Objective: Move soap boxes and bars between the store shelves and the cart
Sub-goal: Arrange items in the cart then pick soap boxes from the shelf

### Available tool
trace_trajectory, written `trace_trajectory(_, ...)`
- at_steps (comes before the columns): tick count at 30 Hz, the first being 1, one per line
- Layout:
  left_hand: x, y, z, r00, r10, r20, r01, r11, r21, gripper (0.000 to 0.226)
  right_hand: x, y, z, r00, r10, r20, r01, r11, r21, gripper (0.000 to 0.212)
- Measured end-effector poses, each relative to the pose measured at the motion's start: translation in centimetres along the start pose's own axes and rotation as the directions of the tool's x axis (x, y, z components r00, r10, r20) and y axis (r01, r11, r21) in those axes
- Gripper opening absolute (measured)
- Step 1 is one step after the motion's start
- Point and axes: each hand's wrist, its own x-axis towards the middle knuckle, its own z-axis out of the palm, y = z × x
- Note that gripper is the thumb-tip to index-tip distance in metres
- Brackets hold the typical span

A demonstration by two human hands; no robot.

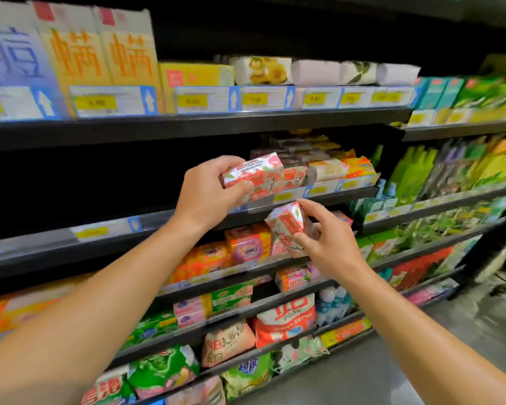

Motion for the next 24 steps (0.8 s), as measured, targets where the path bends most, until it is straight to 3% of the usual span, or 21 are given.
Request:
trace_trajectory(11, 6.4, 2.3, 11.6, 0.998, -0.061, -0.025, 0.066, 0.952, 0.298, 0.046, 6.4, 9.7, -3.5, 0.977, -0.114, 0.180, 0.112, 0.993, 0.026, 0.062)
trace_trajectory(20, 7.2, 0.8, 15.5, 0.992, -0.127, -0.012, 0.116, 0.861, 0.496, 0.044, 8.2, 13.4, -4.4, 0.953, -0.171, 0.250, 0.152, 0.984, 0.094, 0.062)
trace_trajectory(24, 7.3, 0.6, 16.0, 0.978, -0.206, -0.041, 0.200, 0.851, 0.486, 0.042, 8.6, 14.1, -4.2, 0.945, -0.176, 0.277, 0.151, 0.982, 0.110, 0.064)
